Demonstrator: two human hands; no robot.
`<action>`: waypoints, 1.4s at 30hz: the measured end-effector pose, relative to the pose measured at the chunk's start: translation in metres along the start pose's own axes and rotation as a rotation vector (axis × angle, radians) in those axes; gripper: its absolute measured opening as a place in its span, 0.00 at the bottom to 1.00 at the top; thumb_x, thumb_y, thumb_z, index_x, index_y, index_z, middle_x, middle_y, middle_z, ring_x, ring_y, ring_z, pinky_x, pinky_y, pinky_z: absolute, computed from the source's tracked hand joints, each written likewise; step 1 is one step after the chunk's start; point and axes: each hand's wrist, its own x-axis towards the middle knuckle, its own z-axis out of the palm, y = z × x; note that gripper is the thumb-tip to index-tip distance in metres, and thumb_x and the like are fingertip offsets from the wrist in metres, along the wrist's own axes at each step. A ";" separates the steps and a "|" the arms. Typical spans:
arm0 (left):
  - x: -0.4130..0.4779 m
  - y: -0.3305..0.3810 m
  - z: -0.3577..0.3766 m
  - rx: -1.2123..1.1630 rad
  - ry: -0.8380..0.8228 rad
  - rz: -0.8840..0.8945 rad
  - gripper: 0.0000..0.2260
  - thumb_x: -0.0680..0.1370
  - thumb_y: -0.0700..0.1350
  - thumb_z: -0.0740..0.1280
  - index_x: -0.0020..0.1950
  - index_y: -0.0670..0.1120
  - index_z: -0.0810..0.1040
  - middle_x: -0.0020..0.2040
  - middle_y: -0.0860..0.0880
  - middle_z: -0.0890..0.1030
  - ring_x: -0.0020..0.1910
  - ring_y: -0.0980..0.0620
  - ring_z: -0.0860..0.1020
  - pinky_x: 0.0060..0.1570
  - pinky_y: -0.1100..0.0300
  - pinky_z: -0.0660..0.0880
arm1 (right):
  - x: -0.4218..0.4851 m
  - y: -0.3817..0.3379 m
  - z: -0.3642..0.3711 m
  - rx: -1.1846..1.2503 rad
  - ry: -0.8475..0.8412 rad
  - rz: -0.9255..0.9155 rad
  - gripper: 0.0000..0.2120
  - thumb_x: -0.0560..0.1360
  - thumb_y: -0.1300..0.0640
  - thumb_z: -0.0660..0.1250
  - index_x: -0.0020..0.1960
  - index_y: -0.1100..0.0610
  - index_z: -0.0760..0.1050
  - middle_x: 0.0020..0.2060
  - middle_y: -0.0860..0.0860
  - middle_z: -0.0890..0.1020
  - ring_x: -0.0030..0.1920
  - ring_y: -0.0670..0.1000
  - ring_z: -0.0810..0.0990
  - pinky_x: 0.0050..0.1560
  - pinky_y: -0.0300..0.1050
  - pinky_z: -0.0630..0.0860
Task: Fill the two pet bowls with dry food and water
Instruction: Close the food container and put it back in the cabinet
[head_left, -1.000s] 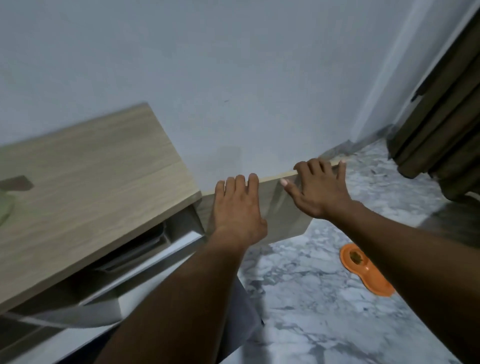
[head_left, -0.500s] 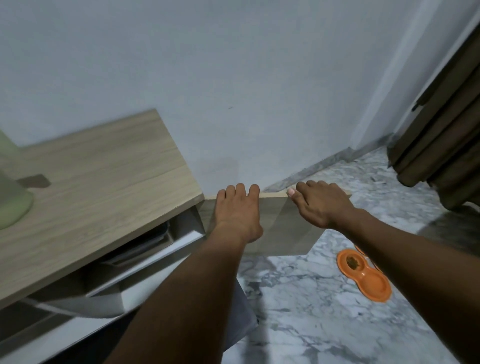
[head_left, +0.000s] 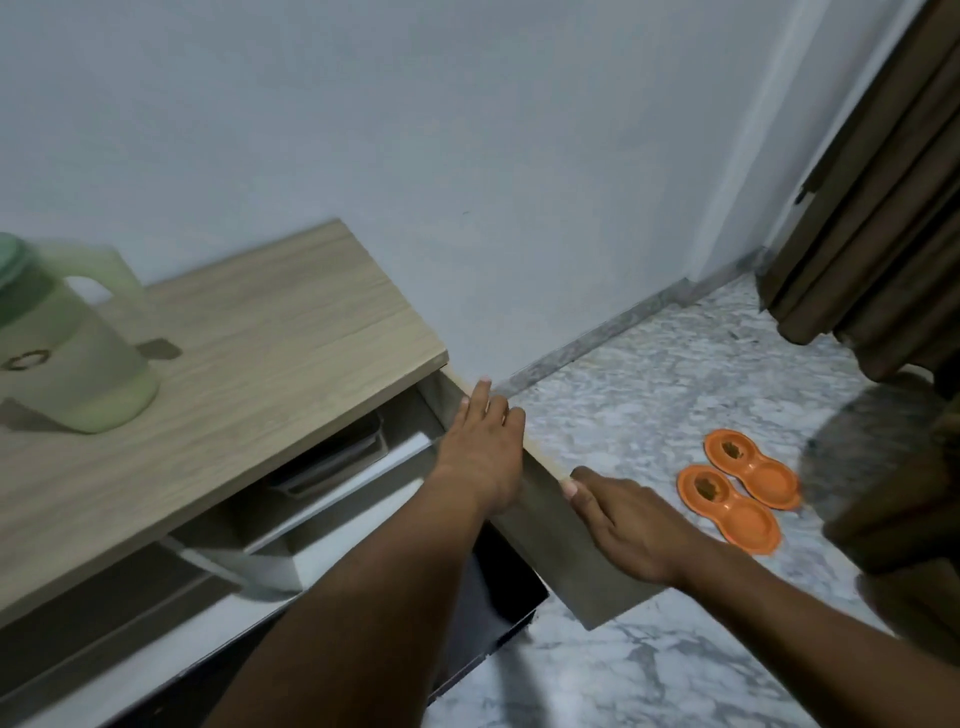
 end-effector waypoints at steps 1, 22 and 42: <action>-0.011 -0.003 0.001 -0.037 -0.023 0.024 0.29 0.77 0.38 0.64 0.76 0.42 0.58 0.78 0.44 0.54 0.79 0.43 0.35 0.77 0.45 0.54 | -0.007 -0.012 0.014 0.053 0.031 0.004 0.19 0.84 0.39 0.44 0.43 0.48 0.65 0.36 0.46 0.75 0.40 0.49 0.76 0.47 0.54 0.73; -0.193 -0.112 0.056 0.065 0.072 -0.166 0.38 0.78 0.47 0.58 0.80 0.42 0.37 0.80 0.44 0.33 0.78 0.45 0.31 0.77 0.48 0.36 | 0.066 -0.160 0.101 -0.033 0.066 -0.251 0.31 0.81 0.57 0.54 0.82 0.59 0.51 0.82 0.54 0.53 0.81 0.50 0.52 0.79 0.40 0.50; -0.194 -0.197 0.090 -0.189 -0.021 -0.576 0.42 0.79 0.55 0.61 0.80 0.41 0.36 0.81 0.42 0.39 0.80 0.44 0.40 0.78 0.51 0.39 | 0.133 -0.184 0.138 -0.672 -0.029 -0.338 0.43 0.79 0.43 0.57 0.82 0.56 0.35 0.82 0.53 0.39 0.81 0.54 0.36 0.79 0.62 0.38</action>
